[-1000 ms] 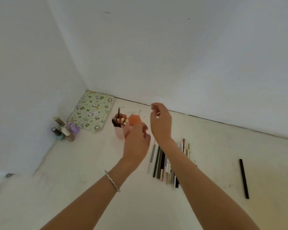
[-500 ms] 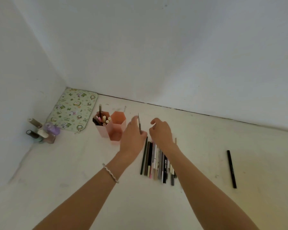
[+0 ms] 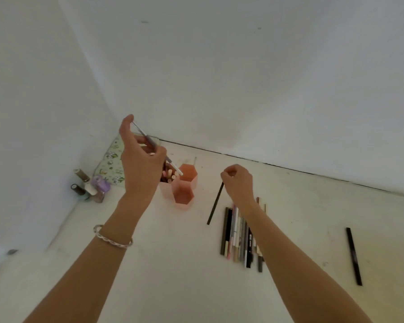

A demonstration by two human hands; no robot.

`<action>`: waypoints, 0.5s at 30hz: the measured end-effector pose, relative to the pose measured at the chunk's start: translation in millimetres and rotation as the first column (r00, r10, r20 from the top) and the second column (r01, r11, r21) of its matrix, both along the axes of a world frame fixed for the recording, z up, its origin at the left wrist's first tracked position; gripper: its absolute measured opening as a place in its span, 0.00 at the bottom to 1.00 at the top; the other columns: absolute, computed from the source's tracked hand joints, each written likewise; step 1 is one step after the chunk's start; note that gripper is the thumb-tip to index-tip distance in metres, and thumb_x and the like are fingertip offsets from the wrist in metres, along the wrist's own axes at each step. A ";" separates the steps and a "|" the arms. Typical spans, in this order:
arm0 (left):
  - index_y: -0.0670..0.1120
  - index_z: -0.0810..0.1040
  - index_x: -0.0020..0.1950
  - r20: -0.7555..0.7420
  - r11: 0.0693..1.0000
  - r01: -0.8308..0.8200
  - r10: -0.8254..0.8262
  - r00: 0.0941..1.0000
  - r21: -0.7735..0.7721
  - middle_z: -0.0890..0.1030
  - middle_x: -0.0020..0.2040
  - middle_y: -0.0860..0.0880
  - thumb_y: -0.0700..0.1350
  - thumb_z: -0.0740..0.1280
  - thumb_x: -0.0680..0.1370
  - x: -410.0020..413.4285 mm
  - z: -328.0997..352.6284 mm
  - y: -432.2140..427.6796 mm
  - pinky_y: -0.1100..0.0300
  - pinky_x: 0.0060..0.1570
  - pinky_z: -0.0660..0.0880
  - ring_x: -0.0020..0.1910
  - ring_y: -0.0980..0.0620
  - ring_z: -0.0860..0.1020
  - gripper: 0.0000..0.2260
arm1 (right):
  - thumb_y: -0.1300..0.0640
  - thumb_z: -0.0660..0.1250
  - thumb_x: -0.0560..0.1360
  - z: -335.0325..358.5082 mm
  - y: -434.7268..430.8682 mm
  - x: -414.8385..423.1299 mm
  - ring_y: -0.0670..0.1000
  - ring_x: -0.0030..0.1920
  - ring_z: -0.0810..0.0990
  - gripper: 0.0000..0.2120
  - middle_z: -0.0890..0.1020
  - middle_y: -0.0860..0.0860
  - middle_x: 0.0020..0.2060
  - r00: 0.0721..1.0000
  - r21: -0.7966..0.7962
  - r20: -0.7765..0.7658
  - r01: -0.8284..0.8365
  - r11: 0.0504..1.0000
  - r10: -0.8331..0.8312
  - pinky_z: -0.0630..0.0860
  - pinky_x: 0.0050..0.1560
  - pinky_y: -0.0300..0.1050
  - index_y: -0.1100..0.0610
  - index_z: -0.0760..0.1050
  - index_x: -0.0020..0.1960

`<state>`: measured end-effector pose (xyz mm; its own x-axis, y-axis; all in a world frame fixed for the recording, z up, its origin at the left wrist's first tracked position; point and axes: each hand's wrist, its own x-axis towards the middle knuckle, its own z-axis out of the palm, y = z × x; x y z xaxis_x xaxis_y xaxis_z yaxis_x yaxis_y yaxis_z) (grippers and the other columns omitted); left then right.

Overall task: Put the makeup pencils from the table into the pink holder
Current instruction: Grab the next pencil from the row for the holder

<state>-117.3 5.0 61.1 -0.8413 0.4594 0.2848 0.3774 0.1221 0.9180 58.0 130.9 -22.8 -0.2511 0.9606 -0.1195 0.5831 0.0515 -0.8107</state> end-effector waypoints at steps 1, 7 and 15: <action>0.55 0.60 0.74 -0.037 0.999 -0.020 0.021 0.999 0.032 0.78 0.42 0.52 0.35 0.69 0.73 -6.1 -2.1 -2.6 0.72 0.33 0.75 0.34 0.60 0.81 0.34 | 0.60 0.67 0.72 12.9 5.8 -0.6 0.45 0.37 0.78 0.04 0.81 0.47 0.37 0.996 0.009 -0.071 0.051 0.999 -0.050 0.70 0.37 0.31 0.57 0.79 0.45; 0.54 0.63 0.72 -0.306 0.977 0.099 -0.154 0.939 -0.188 0.77 0.44 0.53 0.35 0.69 0.76 -7.0 -35.9 -10.4 0.63 0.40 0.78 0.39 0.55 0.80 0.29 | 0.61 0.66 0.73 68.3 12.6 -8.2 0.45 0.36 0.75 0.05 0.79 0.43 0.37 0.945 0.090 -0.299 0.169 0.982 -0.135 0.71 0.38 0.36 0.54 0.78 0.47; 0.41 0.79 0.63 -0.536 0.974 -0.104 -0.021 0.844 -0.202 0.77 0.60 0.41 0.42 0.60 0.81 -8.4 -58.5 -25.3 0.45 0.61 0.71 0.62 0.41 0.74 0.14 | 0.63 0.66 0.75 93.5 -11.7 -34.1 0.48 0.42 0.75 0.06 0.81 0.46 0.41 0.865 0.220 -0.498 0.189 0.957 -0.056 0.74 0.47 0.40 0.56 0.79 0.50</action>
<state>-125.7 -20.3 2.6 -0.6076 0.5299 0.5917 0.7892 0.3185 0.5252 23.9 119.3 70.7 -0.0913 0.9674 0.2360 0.1382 0.2470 -0.9591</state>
